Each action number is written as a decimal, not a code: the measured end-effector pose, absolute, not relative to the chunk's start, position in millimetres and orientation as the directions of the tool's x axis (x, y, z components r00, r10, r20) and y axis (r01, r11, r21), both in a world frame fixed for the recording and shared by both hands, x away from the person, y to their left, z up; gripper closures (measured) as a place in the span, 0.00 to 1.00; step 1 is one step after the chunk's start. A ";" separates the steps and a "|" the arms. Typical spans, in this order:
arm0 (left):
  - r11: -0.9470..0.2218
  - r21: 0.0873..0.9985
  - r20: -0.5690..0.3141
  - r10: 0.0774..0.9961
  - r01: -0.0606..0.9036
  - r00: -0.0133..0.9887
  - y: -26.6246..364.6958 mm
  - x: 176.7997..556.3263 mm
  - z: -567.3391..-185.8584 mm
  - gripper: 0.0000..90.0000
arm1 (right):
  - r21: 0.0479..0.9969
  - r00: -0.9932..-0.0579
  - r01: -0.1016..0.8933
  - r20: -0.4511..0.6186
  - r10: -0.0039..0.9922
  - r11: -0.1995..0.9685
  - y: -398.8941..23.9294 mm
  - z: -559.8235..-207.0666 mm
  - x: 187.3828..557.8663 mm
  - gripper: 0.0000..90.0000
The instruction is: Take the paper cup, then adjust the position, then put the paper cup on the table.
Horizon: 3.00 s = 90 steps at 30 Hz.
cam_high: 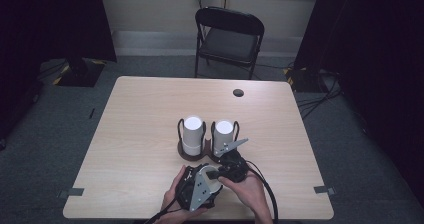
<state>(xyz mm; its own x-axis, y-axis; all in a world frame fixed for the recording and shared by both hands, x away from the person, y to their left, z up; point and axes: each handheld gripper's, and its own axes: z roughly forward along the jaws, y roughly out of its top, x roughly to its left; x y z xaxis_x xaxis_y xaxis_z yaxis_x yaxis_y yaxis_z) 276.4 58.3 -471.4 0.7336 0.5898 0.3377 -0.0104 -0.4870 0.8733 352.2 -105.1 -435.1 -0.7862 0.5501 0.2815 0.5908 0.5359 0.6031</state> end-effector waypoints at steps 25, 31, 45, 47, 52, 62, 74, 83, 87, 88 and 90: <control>-0.420 0.905 0.245 0.644 0.068 0.725 67.3 283.8 -473.4 0.25 | 0.773 -0.790 0.507 0.240 0.564 0.381 -128.4 -430.2 339.8 0.77; -0.398 0.913 0.213 0.661 0.096 0.719 70.8 286.6 -474.0 0.25 | 0.819 -0.797 0.462 0.216 0.564 0.340 -132.6 -431.1 334.4 0.76; -0.329 0.932 0.122 0.676 0.150 0.727 80.6 292.6 -470.6 0.25 | 0.896 -0.779 0.388 0.194 0.596 0.216 -146.4 -425.9 329.7 0.71; -0.312 0.937 0.102 0.675 0.157 0.731 81.9 293.1 -469.7 0.25 | 0.900 -0.763 0.390 0.196 0.616 0.196 -149.6 -426.8 329.1 0.71; -0.271 0.946 0.059 0.678 0.175 0.733 85.2 296.7 -464.5 0.25 | 0.917 -0.730 0.378 0.212 0.650 0.125 -160.3 -428.9 327.5 0.69; -0.223 0.954 0.012 0.697 0.200 0.717 102.8 300.8 -462.2 0.25 | 0.933 -0.676 0.350 0.191 0.712 0.082 -177.3 -436.4 321.3 0.64; -0.194 0.956 0.001 0.755 0.222 0.656 131.2 313.1 -456.7 0.25 | 0.945 -0.615 0.326 0.188 0.766 0.030 -189.9 -448.3 318.3 0.51; -0.137 0.965 -0.037 0.774 0.223 0.632 151.8 324.5 -450.0 0.25 | 0.948 -0.556 0.318 0.213 0.803 -0.031 -200.1 -459.3 316.9 0.42; -0.127 0.966 -0.034 0.801 0.225 0.598 161.6 331.8 -444.4 0.25 | 0.949 -0.522 0.311 0.212 0.826 -0.047 -206.0 -464.6 318.1 0.37; -0.117 0.967 -0.043 0.801 0.226 0.597 164.1 333.3 -443.8 0.25 | 0.950 -0.513 0.308 0.210 0.833 -0.050 -207.5 -465.9 318.2 0.36; -0.110 0.968 -0.042 0.813 0.225 0.581 168.9 336.6 -442.9 0.25 | 0.951 -0.500 0.304 0.207 0.841 -0.054 -210.1 -468.7 318.8 0.34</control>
